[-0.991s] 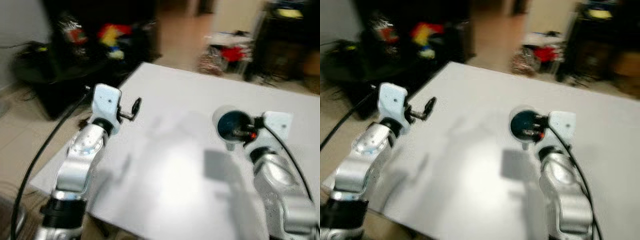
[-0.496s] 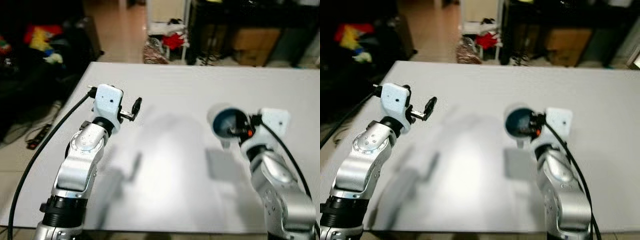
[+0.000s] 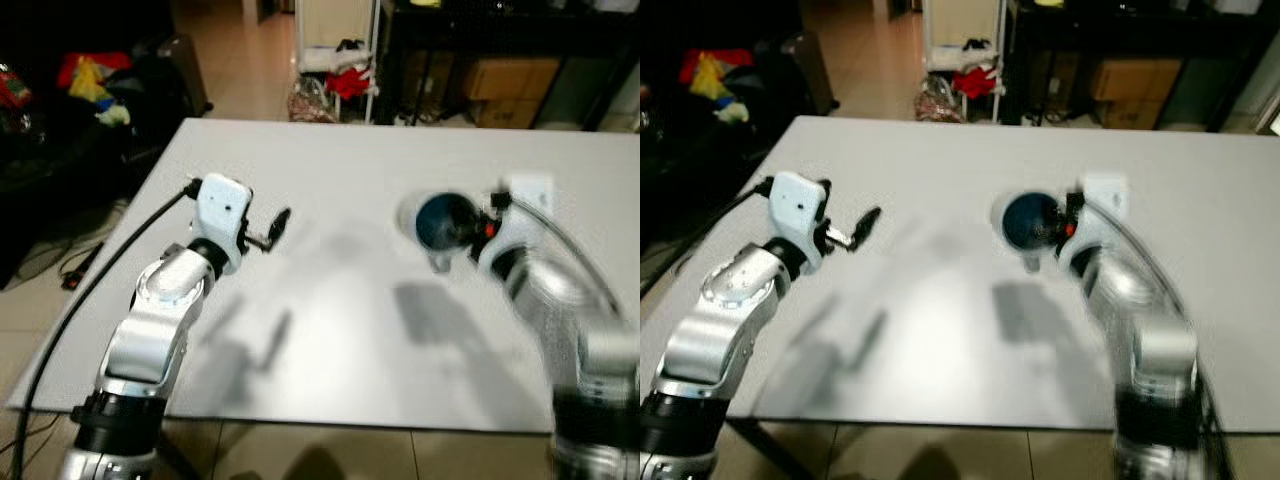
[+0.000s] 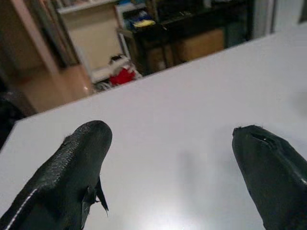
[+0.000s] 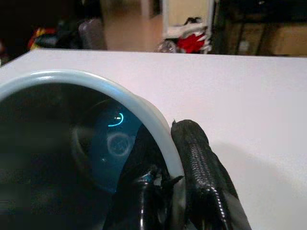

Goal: Setting the table

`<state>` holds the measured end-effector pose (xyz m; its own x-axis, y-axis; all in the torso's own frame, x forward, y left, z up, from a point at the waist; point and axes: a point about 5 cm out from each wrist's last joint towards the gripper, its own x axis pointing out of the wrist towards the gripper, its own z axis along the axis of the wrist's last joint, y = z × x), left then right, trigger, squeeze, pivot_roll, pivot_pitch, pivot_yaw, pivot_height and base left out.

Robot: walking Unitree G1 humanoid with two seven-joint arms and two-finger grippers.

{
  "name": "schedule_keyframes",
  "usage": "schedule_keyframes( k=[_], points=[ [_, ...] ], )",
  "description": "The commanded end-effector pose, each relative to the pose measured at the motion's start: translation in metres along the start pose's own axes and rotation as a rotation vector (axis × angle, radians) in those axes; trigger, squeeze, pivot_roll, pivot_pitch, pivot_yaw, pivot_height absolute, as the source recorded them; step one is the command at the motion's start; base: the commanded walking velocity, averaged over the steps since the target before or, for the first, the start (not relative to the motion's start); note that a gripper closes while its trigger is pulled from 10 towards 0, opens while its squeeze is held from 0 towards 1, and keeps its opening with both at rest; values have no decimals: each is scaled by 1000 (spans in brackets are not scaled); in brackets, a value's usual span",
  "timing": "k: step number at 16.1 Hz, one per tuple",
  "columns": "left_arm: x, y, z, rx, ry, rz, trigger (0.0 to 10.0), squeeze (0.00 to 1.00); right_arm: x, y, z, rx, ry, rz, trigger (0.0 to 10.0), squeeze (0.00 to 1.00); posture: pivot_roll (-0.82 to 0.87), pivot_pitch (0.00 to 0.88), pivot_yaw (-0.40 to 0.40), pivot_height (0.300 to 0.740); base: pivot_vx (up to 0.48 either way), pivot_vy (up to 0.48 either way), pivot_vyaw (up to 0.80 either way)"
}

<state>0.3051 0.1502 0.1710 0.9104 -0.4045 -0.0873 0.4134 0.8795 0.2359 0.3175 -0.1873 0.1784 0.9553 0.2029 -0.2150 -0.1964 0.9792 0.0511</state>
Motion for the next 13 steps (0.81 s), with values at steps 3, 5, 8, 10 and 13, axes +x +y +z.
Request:
schedule_keyframes(
  k=[3, 5, 8, 10, 13],
  points=[
    [-5, -8, -3, 31, 45, -127, 10000, 0, 33, -1, -5, 3, 142, 104, 10000, 0, 29, 0, 0, 740, 0, 0, 0],
    [-11, -12, -2, 24, 63, -212, 10000, 0, 53, 5, -7, 62, 239, 192, 10000, 0, 39, 0, 4, 740, 0, 0, 0],
    [-24, -20, 1, 32, 91, -366, 10000, 0, 71, 11, -5, 132, 338, 254, 10000, 0, 67, 0, -3, 740, 0, 0, 0],
    [-30, -22, 2, 17, 104, -403, 10000, 0, 77, 12, -1, 140, 345, 250, 10000, 0, 73, 0, -5, 740, 0, 0, 0],
    [-38, -26, 2, 21, 124, -436, 10000, 0, 83, 15, -3, 142, 356, 224, 10000, 0, 86, 0, -17, 740, 0, 0, 0]
  ],
)
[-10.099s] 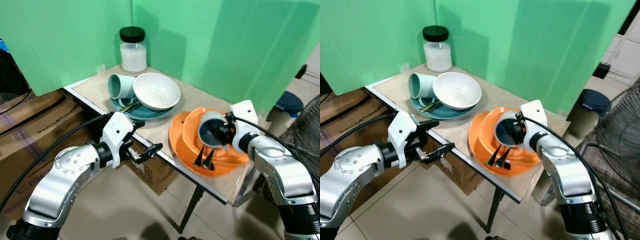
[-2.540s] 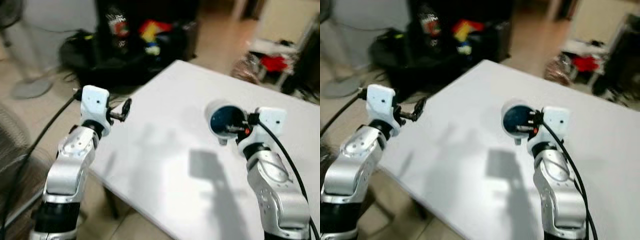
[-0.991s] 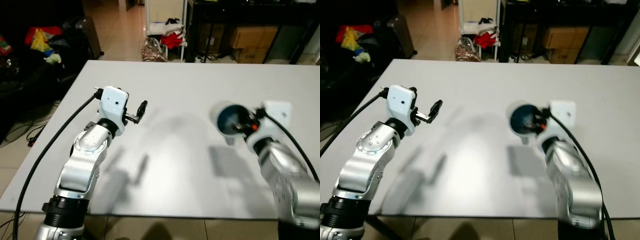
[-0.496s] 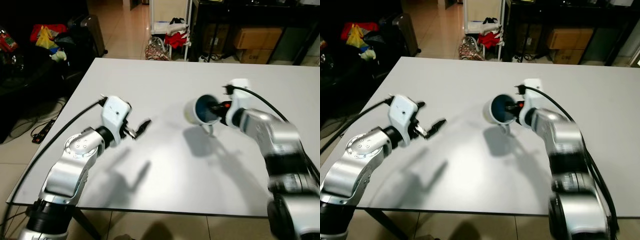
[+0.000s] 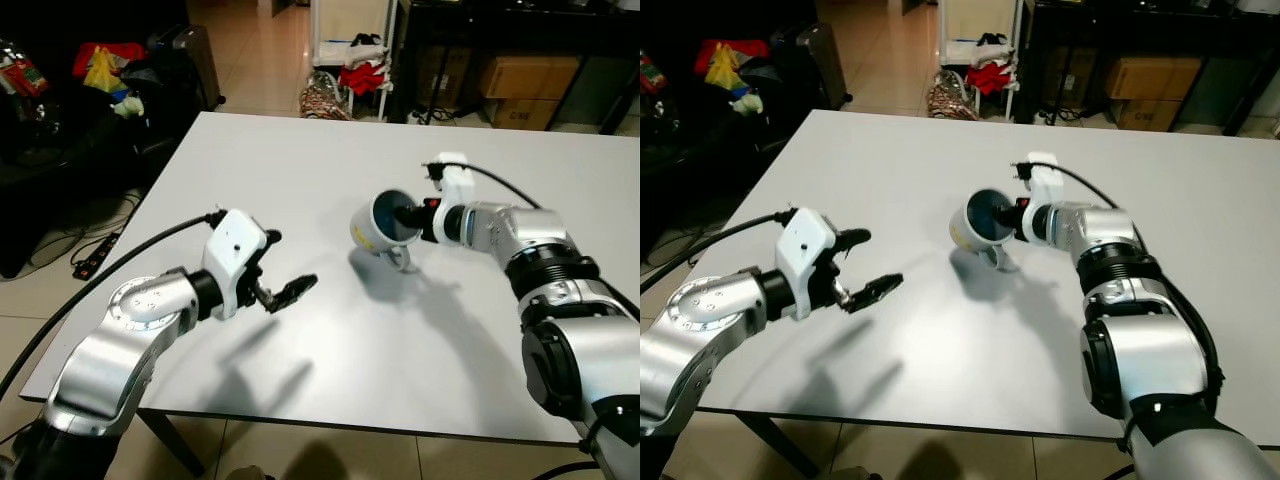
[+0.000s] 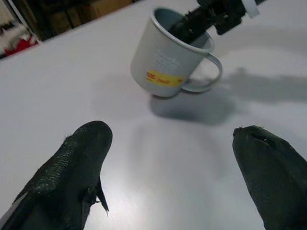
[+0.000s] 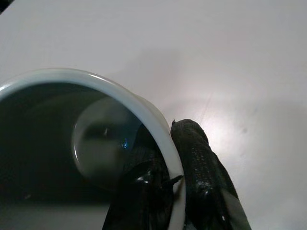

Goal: Setting the table

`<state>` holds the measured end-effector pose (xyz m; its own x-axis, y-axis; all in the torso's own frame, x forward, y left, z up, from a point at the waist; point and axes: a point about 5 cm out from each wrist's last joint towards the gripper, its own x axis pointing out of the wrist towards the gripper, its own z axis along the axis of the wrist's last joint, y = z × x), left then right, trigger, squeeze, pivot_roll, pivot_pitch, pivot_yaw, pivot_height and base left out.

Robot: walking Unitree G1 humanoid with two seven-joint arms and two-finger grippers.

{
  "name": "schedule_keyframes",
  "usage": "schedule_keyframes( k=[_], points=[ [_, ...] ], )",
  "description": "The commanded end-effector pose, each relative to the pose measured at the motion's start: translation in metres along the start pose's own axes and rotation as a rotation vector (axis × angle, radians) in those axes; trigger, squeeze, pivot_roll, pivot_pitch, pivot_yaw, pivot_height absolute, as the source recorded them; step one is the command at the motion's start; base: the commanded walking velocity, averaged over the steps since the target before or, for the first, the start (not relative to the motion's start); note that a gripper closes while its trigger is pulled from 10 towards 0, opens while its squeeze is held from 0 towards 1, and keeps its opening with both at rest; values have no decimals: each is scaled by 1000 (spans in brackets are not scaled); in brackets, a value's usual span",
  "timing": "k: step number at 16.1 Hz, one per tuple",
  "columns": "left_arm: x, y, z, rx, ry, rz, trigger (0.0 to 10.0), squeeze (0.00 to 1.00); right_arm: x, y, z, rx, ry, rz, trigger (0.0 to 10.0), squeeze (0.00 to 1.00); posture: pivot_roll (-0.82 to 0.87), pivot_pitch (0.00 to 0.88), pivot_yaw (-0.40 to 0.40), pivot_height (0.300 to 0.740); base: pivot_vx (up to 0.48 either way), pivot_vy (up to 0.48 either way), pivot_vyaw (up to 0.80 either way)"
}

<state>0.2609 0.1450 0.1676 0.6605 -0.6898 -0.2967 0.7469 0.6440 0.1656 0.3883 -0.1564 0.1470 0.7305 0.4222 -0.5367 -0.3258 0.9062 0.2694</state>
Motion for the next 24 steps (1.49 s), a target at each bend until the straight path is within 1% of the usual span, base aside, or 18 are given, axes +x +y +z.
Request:
schedule_keyframes(
  k=[1, 3, 4, 5, 6, 9, 11, 13, 14, 15, 16, 17, 18, 20, 21, 23, 24],
  points=[
    [-2, -3, 2, 9, 10, -25, 10000, 0, 0, 4, 12, 7, -54, 1, 10000, 0, 91, 0, -20, 740, 0, 0, 0],
    [-5, -5, 1, 10, 26, -31, 10000, 0, 5, 11, 13, 27, -77, 22, 10000, 0, 97, 0, -21, 740, 0, 0, 0],
    [-7, -5, 1, 9, 31, -31, 10000, 0, 8, 15, 14, 0, -89, 14, 10000, 0, 102, 0, -24, 740, 0, 0, 0],
    [-12, -5, -1, 15, 49, -13, 10000, 0, 12, 21, 16, -18, -115, -3, 10000, 0, 117, 0, -31, 740, 0, 0, 0],
    [-19, -5, -3, 17, 71, -1, 10000, 0, 15, 25, 18, -14, -141, -22, 10000, 0, 122, 0, -33, 740, 0, 0, 0],
    [-24, -8, -4, 12, 89, -12, 10000, 0, 17, 30, 19, -18, -138, -19, 10000, 0, 130, 0, -37, 740, 0, 0, 0],
    [-30, -14, -5, 2, 102, -20, 10000, 0, 21, 38, 17, -4, -132, -7, 10000, 0, 139, 0, -53, 740, 0, 0, 0],
    [-32, -16, -5, -4, 109, -16, 10000, 0, 23, 40, 15, 10, -125, -3, 10000, 0, 148, 0, -61, 740, 0, 0, 0],
    [-34, -17, -5, -6, 110, -14, 10000, 0, 23, 40, 13, 23, -117, -7, 10000, 161, 152, 0, -65, 740, 0, 0, 0],
    [-34, -17, -5, -7, 112, -14, 10000, 0, 23, 39, 12, 25, -110, -18, 10000, 271, 153, 0, -65, 740, 0, 0, 0],
    [-35, -18, -4, -9, 113, -16, 10000, 0, 24, 39, 10, 35, -101, -17, 10000, 533, 153, 0, -67, 740, 0, 0, 0],
    [-35, -19, -5, -9, 116, -16, 10000, 0, 24, 39, 9, 53, -96, -13, 10000, 545, 153, 0, -65, 740, 0, 0, 0],
    [-36, -19, -5, -11, 121, -18, 10000, 0, 24, 39, 8, 65, -91, -17, 10000, 678, 154, 0, -62, 740, 0, 0, 0],
    [-37, -19, -5, -10, 127, -21, 10000, 0, 24, 38, 7, 80, -89, -21, 10000, 675, 156, 0, -61, 740, 0, 0, 0],
    [-37, -19, -3, -10, 125, -21, 10000, 0, 24, 38, 6, 97, -87, -19, 10000, 694, 156, 0, -61, 740, 0, 0, 0],
    [-37, -18, -3, -10, 124, -20, 10000, 0, 24, 37, 6, 104, -83, -22, 10000, 969, 156, 0, -60, 740, 0, 0, 0],
    [-36, -18, -2, -9, 123, -19, 10000, 0, 24, 36, 6, 106, -84, -24, 10000, 1000, 156, 0, -60, 740, 0, 0, 0]
  ],
)
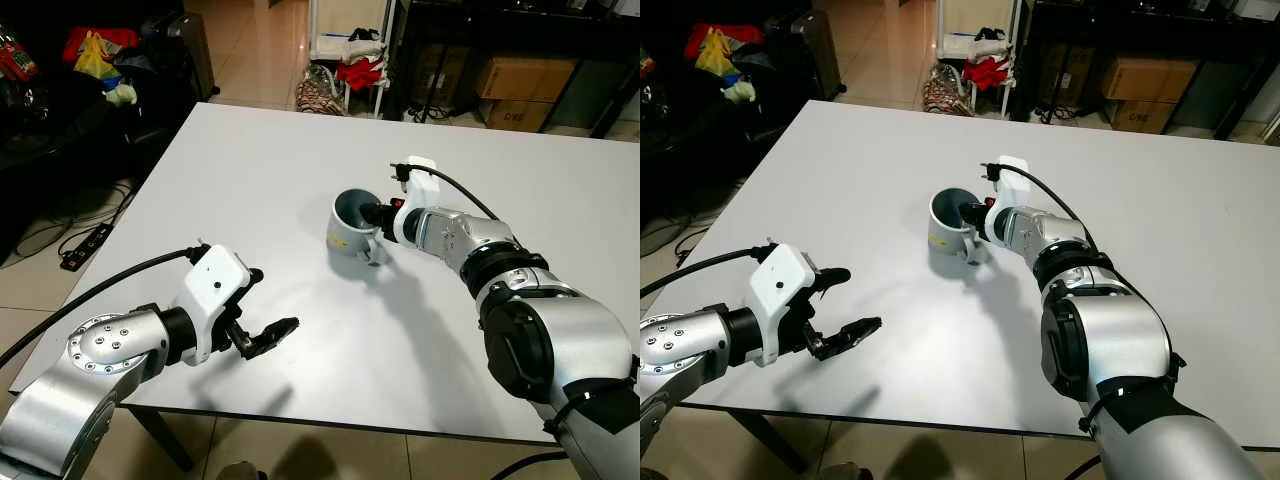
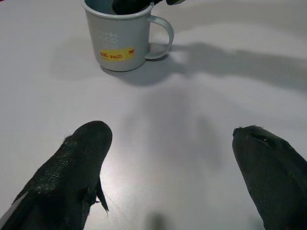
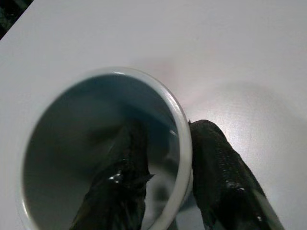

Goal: Setting the table

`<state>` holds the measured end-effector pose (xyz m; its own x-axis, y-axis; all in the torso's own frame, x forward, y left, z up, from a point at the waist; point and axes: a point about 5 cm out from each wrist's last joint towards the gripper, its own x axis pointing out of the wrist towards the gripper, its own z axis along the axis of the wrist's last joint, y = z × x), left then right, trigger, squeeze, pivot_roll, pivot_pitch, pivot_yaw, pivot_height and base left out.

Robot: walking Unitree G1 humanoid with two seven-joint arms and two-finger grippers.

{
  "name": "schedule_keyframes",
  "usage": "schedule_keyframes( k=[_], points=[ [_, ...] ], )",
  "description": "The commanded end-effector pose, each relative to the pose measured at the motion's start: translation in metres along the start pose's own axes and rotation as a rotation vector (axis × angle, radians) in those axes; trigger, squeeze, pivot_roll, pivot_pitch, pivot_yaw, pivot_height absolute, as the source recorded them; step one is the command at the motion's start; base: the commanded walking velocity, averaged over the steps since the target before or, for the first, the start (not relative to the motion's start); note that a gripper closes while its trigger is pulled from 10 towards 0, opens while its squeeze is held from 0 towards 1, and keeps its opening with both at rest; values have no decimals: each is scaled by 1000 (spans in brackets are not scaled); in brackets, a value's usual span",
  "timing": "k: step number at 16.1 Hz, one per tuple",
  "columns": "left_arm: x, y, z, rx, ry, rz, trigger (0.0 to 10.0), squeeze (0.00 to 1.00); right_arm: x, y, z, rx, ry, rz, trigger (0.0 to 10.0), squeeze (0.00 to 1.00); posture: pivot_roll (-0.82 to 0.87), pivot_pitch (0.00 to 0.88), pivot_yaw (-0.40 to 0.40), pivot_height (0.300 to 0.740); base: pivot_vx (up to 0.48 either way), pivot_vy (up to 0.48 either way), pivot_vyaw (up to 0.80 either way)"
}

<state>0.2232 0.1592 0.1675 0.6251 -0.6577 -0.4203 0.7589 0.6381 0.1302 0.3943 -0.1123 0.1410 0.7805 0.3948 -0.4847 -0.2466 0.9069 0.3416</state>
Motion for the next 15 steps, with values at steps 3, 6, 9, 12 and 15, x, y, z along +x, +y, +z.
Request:
schedule_keyframes(
  k=[3, 6, 9, 12, 15],
  points=[
    [-1, 3, 6, 22, -8, 14, 10000, 0, -5, -1, 19, -24, -47, 4, 10000, 1000, 153, 0, -56, 740, 0, 0, 0],
    [2, 7, 8, 25, -22, 25, 10000, 0, -11, -5, 33, -69, -78, 13, 10000, 1000, 138, 0, -47, 740, 0, 0, 0],
    [7, 14, 10, 12, -35, 47, 10000, 0, -23, -14, 49, -95, -103, 52, 10000, 0, 111, 0, -30, 740, 0, 0, 0],
    [18, 21, 8, -33, -17, 91, 10000, 0, -38, -26, 67, -71, -181, 83, 10000, 0, 75, 0, -1, 740, 0, 0, 0],
    [32, 31, 13, -26, -117, 358, 10000, 0, -79, -20, 56, -236, -508, -13, 10000, 0, 42, 0, 28, 740, 0, 0, 0]
  ],
)
